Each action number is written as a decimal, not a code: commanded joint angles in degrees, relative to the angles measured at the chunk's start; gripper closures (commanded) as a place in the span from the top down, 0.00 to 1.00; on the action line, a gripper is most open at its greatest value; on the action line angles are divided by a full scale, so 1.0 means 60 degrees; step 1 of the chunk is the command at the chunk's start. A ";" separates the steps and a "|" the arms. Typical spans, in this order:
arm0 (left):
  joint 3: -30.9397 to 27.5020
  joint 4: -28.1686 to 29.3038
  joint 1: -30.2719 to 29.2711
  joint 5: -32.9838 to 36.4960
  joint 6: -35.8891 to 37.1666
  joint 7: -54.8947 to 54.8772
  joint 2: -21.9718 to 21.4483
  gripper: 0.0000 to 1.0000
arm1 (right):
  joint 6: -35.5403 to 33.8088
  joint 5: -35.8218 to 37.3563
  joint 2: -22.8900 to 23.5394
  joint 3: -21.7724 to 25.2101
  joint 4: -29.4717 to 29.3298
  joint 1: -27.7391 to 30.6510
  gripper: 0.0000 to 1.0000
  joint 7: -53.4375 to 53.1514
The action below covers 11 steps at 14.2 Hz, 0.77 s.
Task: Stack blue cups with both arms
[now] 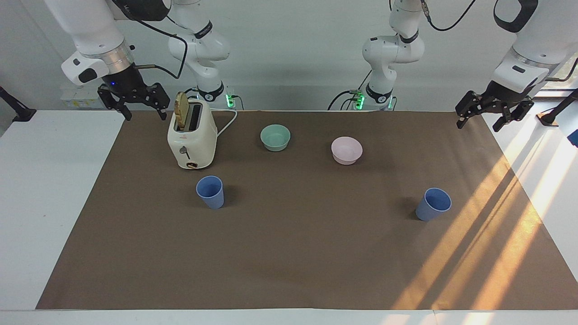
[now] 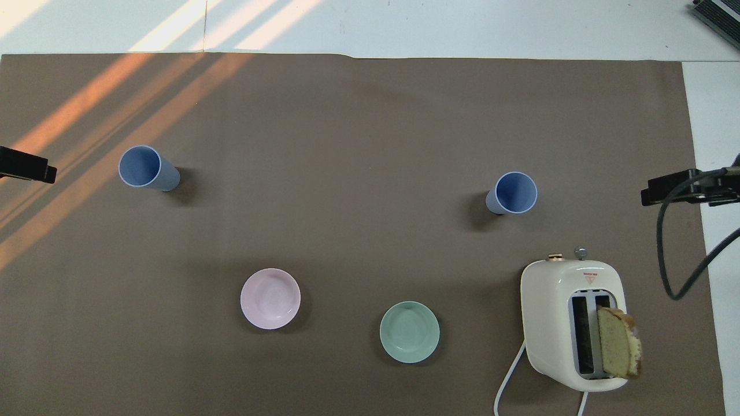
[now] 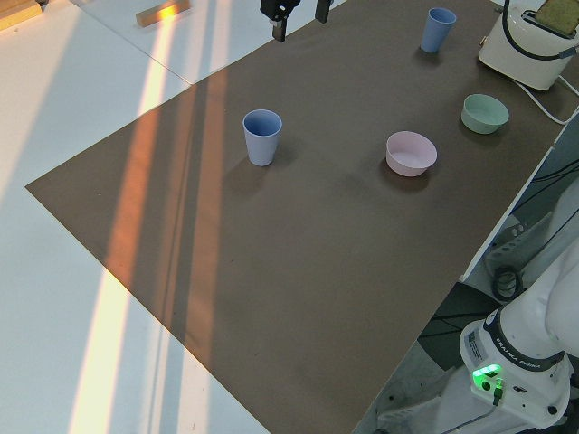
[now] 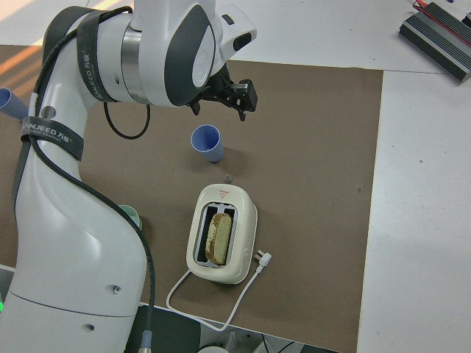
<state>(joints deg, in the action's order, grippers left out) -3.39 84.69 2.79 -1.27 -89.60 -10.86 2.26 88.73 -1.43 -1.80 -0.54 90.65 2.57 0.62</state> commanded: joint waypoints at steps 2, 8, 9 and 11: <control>-0.0079 0.0329 0.0106 -0.0051 -0.0111 -0.0065 -0.0274 1.00 | 0.0182 -0.0113 -0.0345 -0.0013 0.0448 0.0056 1.00 0.0247; -0.0079 0.0329 0.0106 -0.0051 -0.0126 -0.0065 -0.0259 1.00 | 0.0212 -0.0113 -0.0374 -0.0013 0.0478 0.0041 1.00 0.0247; -0.0079 0.0329 0.0106 -0.0051 -0.0126 -0.0065 -0.0259 1.00 | 0.0212 -0.0113 -0.0374 -0.0013 0.0478 0.0041 1.00 0.0247; -0.0079 0.0329 0.0106 -0.0051 -0.0126 -0.0065 -0.0274 1.00 | 0.0212 -0.0113 -0.0374 -0.0013 0.0478 0.0041 1.00 0.0247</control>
<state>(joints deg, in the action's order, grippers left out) -3.39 84.73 2.79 -1.27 -89.60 -10.87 2.19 88.73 -1.43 -2.47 -0.54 91.48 2.57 0.62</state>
